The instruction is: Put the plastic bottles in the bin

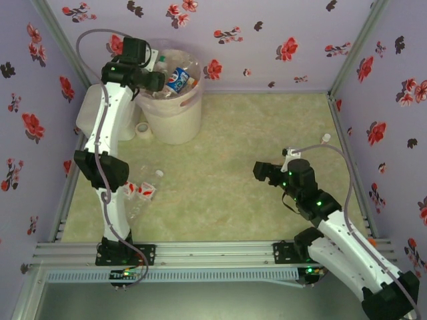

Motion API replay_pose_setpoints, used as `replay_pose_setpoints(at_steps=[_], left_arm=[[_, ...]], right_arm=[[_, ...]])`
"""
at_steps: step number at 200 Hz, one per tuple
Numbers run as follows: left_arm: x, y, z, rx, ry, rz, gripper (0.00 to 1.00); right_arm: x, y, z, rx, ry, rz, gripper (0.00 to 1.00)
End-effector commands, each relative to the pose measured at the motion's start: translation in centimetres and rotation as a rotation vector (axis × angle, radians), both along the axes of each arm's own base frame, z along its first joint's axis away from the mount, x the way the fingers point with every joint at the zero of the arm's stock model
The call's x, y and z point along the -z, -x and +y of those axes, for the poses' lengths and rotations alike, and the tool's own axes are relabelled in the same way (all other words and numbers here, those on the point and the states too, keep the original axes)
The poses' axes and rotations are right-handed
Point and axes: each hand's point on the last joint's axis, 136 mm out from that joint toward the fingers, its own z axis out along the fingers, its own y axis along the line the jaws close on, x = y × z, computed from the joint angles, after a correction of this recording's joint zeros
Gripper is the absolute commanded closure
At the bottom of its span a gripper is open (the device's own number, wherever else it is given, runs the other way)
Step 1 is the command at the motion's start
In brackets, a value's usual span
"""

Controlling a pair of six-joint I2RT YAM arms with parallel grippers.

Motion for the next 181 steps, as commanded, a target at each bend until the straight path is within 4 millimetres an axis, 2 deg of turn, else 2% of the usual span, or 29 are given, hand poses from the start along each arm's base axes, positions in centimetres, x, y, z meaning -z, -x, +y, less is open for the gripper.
replay_pose_setpoints(at_steps=[1, 14, 52, 76, 97, 111, 142, 181], left_arm=[[-1.8, 0.7, -0.3, 0.031, 0.015, -0.023, 0.22], [-2.8, 1.1, -0.2, 0.031, 0.02, -0.042, 0.15], [-7.0, 3.3, -0.3, 0.046, 0.039, -0.123, 0.06], [-9.7, 6.5, -0.4, 0.056, 0.031, -0.169, 0.01], [-11.0, 10.2, 0.6, 0.022, 0.004, -0.185, 0.0], [-10.2, 12.9, 1.8, -0.025, 0.009, -0.16, 0.0], [-4.6, 18.4, 3.9, -0.14, 0.048, -0.056, 0.01], [6.5, 24.3, 4.0, -0.228, 0.1, 0.167, 0.02]], right_arm=[[-0.6, -0.5, 0.4, -0.002, -0.03, -0.018, 0.05], [-0.6, -0.5, 0.5, -0.003, -0.03, -0.017, 0.05], [-0.6, -0.8, 0.6, -0.003, -0.033, -0.014, 0.05], [-0.5, -1.3, 0.9, -0.009, -0.024, -0.007, 0.05], [-0.6, -1.8, 1.1, -0.013, -0.008, -0.013, 0.05], [-0.6, -2.2, 1.1, -0.007, 0.009, -0.02, 0.05], [-0.4, -3.3, 1.1, 0.008, 0.04, -0.023, 0.05], [0.1, -4.5, 1.6, 0.008, 0.049, -0.012, 0.05]])
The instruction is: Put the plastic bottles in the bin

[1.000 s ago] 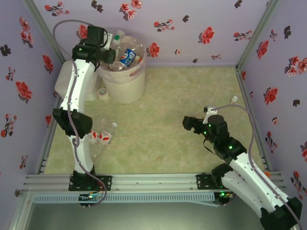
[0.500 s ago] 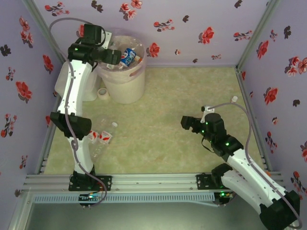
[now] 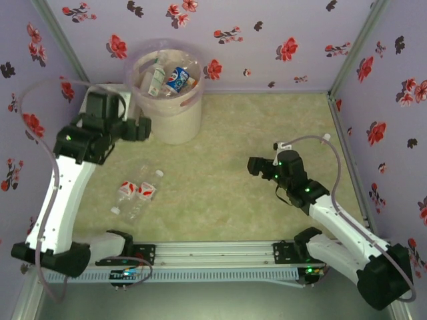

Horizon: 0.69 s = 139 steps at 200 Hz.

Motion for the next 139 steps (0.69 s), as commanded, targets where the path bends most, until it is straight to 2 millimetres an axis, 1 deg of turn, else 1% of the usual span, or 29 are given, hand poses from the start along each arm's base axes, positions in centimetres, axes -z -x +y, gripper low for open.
replay_pose_setpoints(at_steps=[1, 12, 21, 44, 57, 70, 78, 81, 88, 105, 120, 139], left_arm=[[7.3, 2.1, 0.0, -0.106, 0.042, 0.17, 0.02], [10.4, 3.5, 0.1, -0.132, 0.059, 0.247, 0.02], [12.6, 4.5, -0.2, -0.138, 0.074, 0.303, 0.02], [16.6, 6.8, -0.2, -0.183, 0.078, 0.395, 0.0], [18.3, 7.6, 0.2, -0.225, 0.09, 0.421, 0.0], [19.9, 7.9, 0.5, -0.271, 0.109, 0.431, 0.0], [21.1, 8.1, 0.6, -0.292, 0.124, 0.443, 0.0], [21.4, 7.8, 0.3, -0.293, 0.139, 0.433, 0.0], [22.3, 7.8, 0.3, -0.302, 0.146, 0.439, 0.01], [24.5, 8.4, 0.3, -0.321, 0.15, 0.477, 0.01], [25.7, 8.8, -0.1, -0.323, 0.172, 0.504, 0.01], [26.7, 9.4, 0.1, -0.333, 0.172, 0.518, 0.03]], right_arm=[[-2.0, -1.5, 0.1, 0.016, -0.004, -0.065, 0.05], [-1.9, -1.7, 0.3, 0.014, -0.008, -0.066, 0.05], [-1.8, -1.8, 0.4, 0.013, -0.009, -0.064, 0.05], [-1.4, -1.9, 0.5, 0.01, -0.008, -0.054, 0.05], [-1.3, -1.9, 0.6, 0.008, -0.02, -0.055, 0.05], [-1.1, -1.9, 0.8, 0.009, -0.037, -0.051, 0.05], [-1.0, -1.9, 1.0, 0.004, -0.047, -0.048, 0.05], [-1.0, -1.9, 1.0, 0.003, -0.05, -0.046, 0.05], [-1.1, -1.8, 1.1, -0.001, -0.054, -0.043, 0.05], [-1.1, -1.6, 1.1, -0.011, -0.05, -0.043, 0.05], [-1.3, -1.3, 0.9, -0.009, -0.044, -0.047, 0.04], [-1.6, -1.1, 0.6, -0.001, -0.049, -0.057, 0.04]])
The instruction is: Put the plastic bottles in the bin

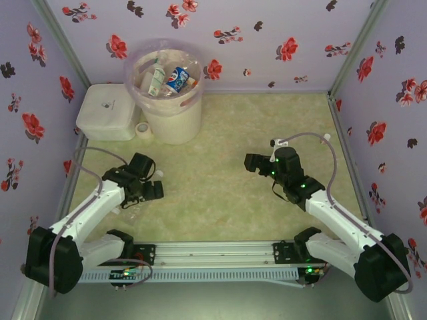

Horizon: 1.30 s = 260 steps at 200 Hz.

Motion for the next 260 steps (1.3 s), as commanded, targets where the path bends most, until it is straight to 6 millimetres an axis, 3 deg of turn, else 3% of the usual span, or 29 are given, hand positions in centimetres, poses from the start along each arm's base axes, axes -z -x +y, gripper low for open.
replay_pose_setpoints(at_steps=[1, 42, 78, 103, 127, 142, 158, 202, 217, 249, 260], left_arm=[[0.8, -0.4, -0.7, -0.055, 0.063, -0.02, 0.03], [1.3, 0.1, -2.8, -0.032, 0.129, -0.03, 0.11], [1.6, 0.0, -3.3, -0.022, 0.128, -0.03, 0.24], [0.7, -0.4, -3.7, -0.014, 0.141, -0.05, 0.34], [-1.7, -1.1, -4.3, 0.01, 0.156, -0.089, 0.41], [-4.4, -1.9, -4.9, 0.05, 0.178, -0.146, 0.42], [-8.9, -3.1, -5.4, 0.098, 0.201, -0.243, 0.44], [-26.8, -7.2, -6.6, 0.286, 0.188, -0.63, 0.45], [-31.8, -9.2, -6.6, 0.322, 0.145, -0.75, 0.48], [-38.1, -15.3, -7.4, 0.354, 0.071, -0.906, 0.53], [-39.3, -17.8, -7.8, 0.362, 0.048, -0.94, 0.54]], right_arm=[[-1.2, 0.1, -0.3, 0.01, -0.023, -0.032, 0.04], [-1.3, 0.1, 0.0, 0.005, -0.058, -0.03, 0.04], [-1.6, 0.2, 0.1, 0.0, -0.063, -0.036, 0.04], [-1.7, 0.3, -0.1, 0.004, -0.057, -0.039, 0.04], [-1.8, 0.3, -0.1, 0.006, -0.055, -0.043, 0.04], [-1.9, 0.2, -0.2, 0.009, -0.051, -0.046, 0.04], [-2.0, 0.2, -0.3, 0.009, -0.045, -0.049, 0.04], [-2.6, 0.0, -0.3, 0.006, -0.028, -0.055, 0.04], [-2.7, 0.0, -0.2, 0.005, -0.038, -0.055, 0.05], [-2.6, 0.4, -0.3, 0.007, -0.049, -0.049, 0.04], [-2.5, 0.6, -0.4, 0.007, -0.045, -0.045, 0.05]])
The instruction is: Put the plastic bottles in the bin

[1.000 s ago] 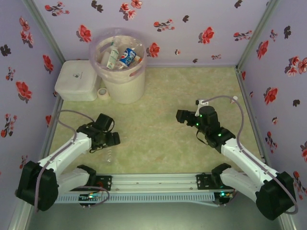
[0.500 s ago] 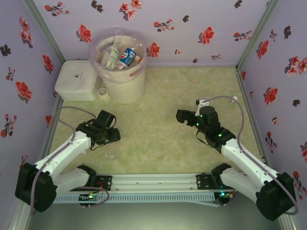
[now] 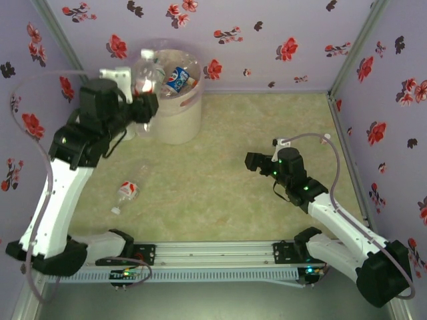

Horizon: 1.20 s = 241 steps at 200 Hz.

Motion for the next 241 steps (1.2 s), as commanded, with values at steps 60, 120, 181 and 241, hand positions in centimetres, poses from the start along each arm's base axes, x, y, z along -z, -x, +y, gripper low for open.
replay_pose_setpoints(at_steps=[60, 120, 181, 241], left_arm=[[2.1, -17.0, -1.9, 0.014, -0.255, -0.016, 0.59], [9.9, -20.8, -0.1, -0.001, -0.315, 0.191, 0.59], [17.2, -19.5, -0.3, 0.123, -0.264, 0.447, 0.59], [19.0, -18.4, -1.3, 0.192, -0.198, 0.533, 0.36]], right_arm=[[-0.7, 1.4, -1.4, 0.024, 0.009, -0.01, 0.04], [-0.1, 1.8, -1.8, 0.026, 0.024, -0.001, 0.04], [0.1, 1.2, -1.0, 0.008, 0.012, 0.013, 0.04], [0.2, 1.1, -0.8, 0.006, 0.004, 0.021, 0.04]])
